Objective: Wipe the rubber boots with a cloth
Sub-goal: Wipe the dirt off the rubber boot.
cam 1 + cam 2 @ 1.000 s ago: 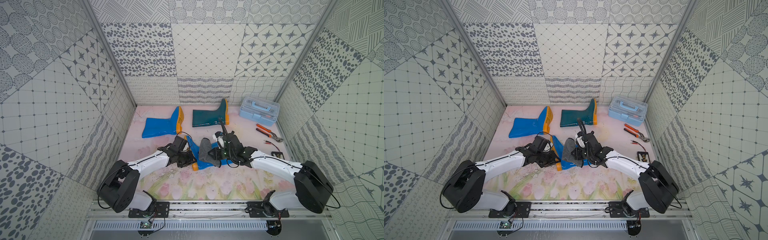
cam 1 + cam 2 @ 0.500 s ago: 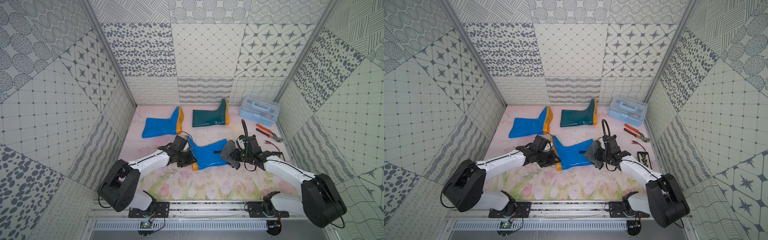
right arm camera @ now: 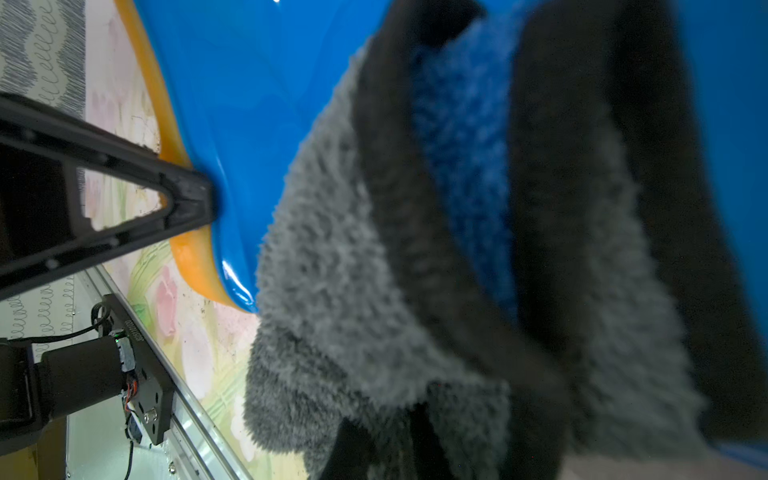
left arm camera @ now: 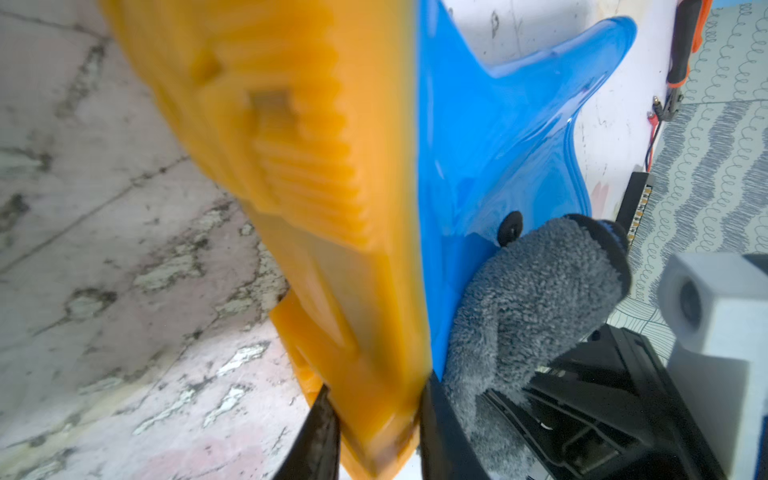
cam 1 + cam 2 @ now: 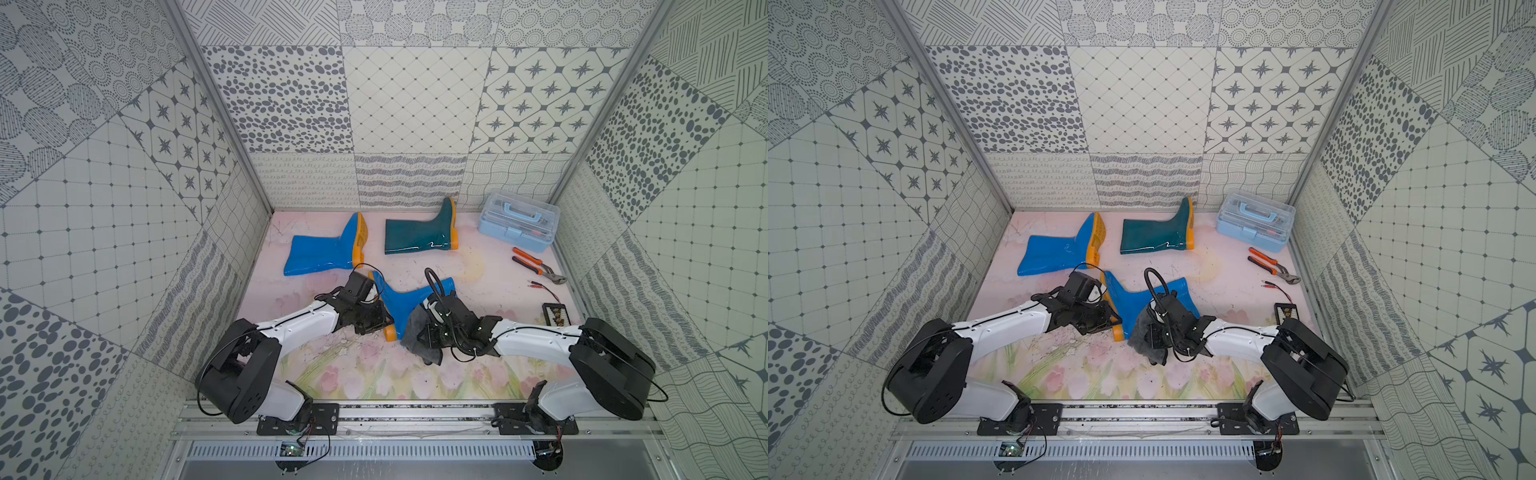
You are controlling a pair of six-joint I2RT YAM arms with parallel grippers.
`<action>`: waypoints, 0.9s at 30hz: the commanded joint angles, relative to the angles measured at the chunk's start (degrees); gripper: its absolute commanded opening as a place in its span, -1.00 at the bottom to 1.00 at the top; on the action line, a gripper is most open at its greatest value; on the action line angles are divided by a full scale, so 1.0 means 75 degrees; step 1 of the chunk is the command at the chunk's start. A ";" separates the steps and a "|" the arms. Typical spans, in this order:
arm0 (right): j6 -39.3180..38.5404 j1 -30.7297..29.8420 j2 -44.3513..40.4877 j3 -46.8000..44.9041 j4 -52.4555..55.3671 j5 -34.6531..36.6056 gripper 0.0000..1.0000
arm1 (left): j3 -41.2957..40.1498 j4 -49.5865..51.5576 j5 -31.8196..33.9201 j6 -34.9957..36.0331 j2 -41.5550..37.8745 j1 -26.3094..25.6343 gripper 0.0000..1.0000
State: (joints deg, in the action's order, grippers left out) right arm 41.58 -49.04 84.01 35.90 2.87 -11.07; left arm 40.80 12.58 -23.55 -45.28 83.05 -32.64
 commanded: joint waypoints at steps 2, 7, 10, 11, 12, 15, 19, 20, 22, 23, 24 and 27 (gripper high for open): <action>-0.0222 0.0554 -0.0697 0.0036 0.0725 0.0778 -1.00 | -0.0176 0.0878 0.1104 0.0359 0.0150 -0.0006 -1.00; -0.0861 0.2053 -0.2586 -0.0614 0.2418 0.1382 -1.00 | -0.0222 0.0815 0.1056 0.0342 0.0181 -0.0001 -1.00; -0.1063 0.2159 -0.3387 -0.0800 0.2734 0.1350 -1.00 | -0.0201 0.0760 0.0972 0.0364 0.0285 -0.0011 -1.00; -0.1014 0.2114 -0.3509 -0.0790 0.2665 0.1155 -1.00 | -0.0192 0.0742 0.0957 0.0365 0.0308 -0.0014 -1.00; -0.0890 0.1941 -0.3604 -0.0763 0.2484 0.0980 -1.00 | -0.0181 0.0749 0.0971 0.0377 0.0331 -0.0012 -1.00; -0.0760 0.0720 -0.3518 -0.0492 0.1738 0.1057 -1.00 | -0.0133 0.0747 0.0983 0.0408 0.0374 -0.0009 -1.00; -0.1044 -0.0648 -0.2651 0.0034 0.0162 0.0836 -1.00 | -0.0096 0.0744 0.0960 0.0410 0.0377 -0.0017 -1.00; -0.1137 -0.0795 -0.2378 0.0169 -0.0089 0.0762 -1.00 | -0.0096 0.0756 0.0969 0.0412 0.0375 -0.0018 -1.00; -0.1367 -0.0932 -0.1615 0.0469 -0.0462 0.0541 -1.00 | -0.0107 0.0782 0.0958 0.0421 0.0369 -0.0011 -1.00; -0.1406 -0.0927 -0.1283 0.0574 -0.0527 0.0507 -1.00 | -0.0121 0.0795 0.0955 0.0417 0.0365 -0.0011 -1.00; -0.1446 -0.0924 -0.0769 0.0666 -0.0579 0.0489 -1.00 | -0.0141 0.0804 0.0953 0.0415 0.0351 -0.0018 -1.00; -0.1513 -0.0893 0.0235 0.0861 -0.0735 0.0208 -1.00 | -0.0201 0.0826 0.0960 0.0405 0.0284 -0.0014 -1.00</action>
State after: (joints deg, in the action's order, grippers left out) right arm 32.08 -55.86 81.21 41.50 1.89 -7.40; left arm 41.08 12.67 -24.16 -44.36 83.53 -32.58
